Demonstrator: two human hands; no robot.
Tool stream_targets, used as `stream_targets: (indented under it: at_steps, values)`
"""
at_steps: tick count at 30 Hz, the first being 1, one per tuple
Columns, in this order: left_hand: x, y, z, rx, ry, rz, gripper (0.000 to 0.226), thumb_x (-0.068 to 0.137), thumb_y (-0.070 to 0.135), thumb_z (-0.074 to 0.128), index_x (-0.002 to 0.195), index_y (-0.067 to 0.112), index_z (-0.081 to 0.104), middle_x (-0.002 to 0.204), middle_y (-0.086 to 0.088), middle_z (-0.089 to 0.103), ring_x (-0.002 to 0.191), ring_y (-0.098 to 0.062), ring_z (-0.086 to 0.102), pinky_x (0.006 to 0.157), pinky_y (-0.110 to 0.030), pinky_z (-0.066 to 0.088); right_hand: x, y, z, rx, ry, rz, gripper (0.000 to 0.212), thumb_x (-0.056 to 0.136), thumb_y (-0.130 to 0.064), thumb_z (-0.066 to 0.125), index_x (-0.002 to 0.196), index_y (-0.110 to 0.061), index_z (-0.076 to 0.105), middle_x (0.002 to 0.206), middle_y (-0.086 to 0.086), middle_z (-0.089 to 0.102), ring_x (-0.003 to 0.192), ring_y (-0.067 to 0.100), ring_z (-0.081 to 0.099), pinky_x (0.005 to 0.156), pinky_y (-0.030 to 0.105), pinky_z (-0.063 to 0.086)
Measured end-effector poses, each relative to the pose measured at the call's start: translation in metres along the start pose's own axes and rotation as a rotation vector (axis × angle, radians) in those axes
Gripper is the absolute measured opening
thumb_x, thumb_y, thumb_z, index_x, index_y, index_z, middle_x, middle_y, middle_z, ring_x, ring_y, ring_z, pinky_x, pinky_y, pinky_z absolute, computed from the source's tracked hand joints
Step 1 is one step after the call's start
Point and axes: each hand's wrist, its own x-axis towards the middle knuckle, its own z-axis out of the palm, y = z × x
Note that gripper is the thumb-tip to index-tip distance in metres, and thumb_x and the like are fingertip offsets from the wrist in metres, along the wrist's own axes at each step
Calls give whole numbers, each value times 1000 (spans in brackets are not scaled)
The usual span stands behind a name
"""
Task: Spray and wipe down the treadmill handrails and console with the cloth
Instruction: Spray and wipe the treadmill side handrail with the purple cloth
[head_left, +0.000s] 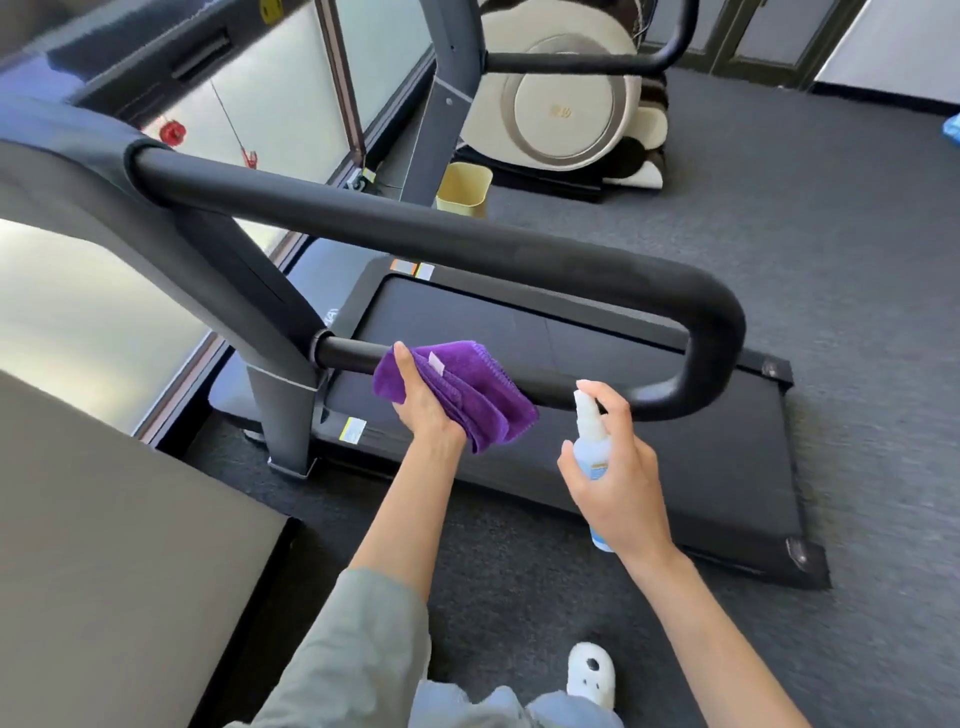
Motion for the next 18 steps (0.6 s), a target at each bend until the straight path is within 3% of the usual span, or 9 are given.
stream_targets:
  at_steps: [4, 9, 12, 14, 17, 18]
  values:
    - [-16, -37, 10, -43, -84, -6, 82, 73, 63, 70, 136, 16, 46, 127, -11, 61, 110, -32, 62, 100, -52, 47, 3, 22, -26, 12, -119, -114, 67, 86, -7, 68, 135, -42, 37, 112, -9, 65, 85, 14, 57, 74, 27, 49]
    - [-50, -88, 22, 16, -138, -64, 87, 69, 67, 70, 136, 15, 47, 126, -13, 62, 112, -34, 61, 102, -53, 45, 7, 51, -69, 19, -282, -235, 70, 86, -9, 69, 134, -46, 34, 117, -5, 67, 88, 12, 59, 75, 20, 47]
    - [-76, -120, 27, 14, -262, -158, 89, 70, 70, 68, 135, 12, 52, 124, -16, 64, 112, -34, 63, 99, -50, 49, 10, 67, -89, 36, -332, -271, 70, 86, -6, 71, 137, -40, 36, 121, -18, 59, 92, 9, 61, 78, 23, 52]
    - [-91, -131, 29, -15, -342, -206, 87, 70, 74, 63, 130, 11, 58, 121, -18, 67, 109, -34, 65, 92, -47, 53, 9, 75, -101, 61, -334, -300, 70, 86, -3, 71, 138, -36, 37, 124, -32, 46, 98, 3, 57, 82, 16, 49]
    - [-86, -118, 35, -169, -296, -160, 77, 73, 72, 62, 118, 9, 64, 114, -18, 70, 99, -34, 69, 77, -45, 59, 10, 84, -113, 100, -310, -285, 65, 86, -7, 70, 136, -36, 39, 122, -43, 46, 95, -8, 55, 82, 2, 41]
    - [-79, -111, 37, -220, -247, -134, 75, 74, 70, 62, 119, 9, 63, 115, -16, 69, 100, -32, 69, 80, -45, 58, 10, 85, -116, 108, -295, -281, 63, 85, -11, 68, 135, -37, 39, 123, -46, 45, 95, -12, 54, 81, 0, 39]
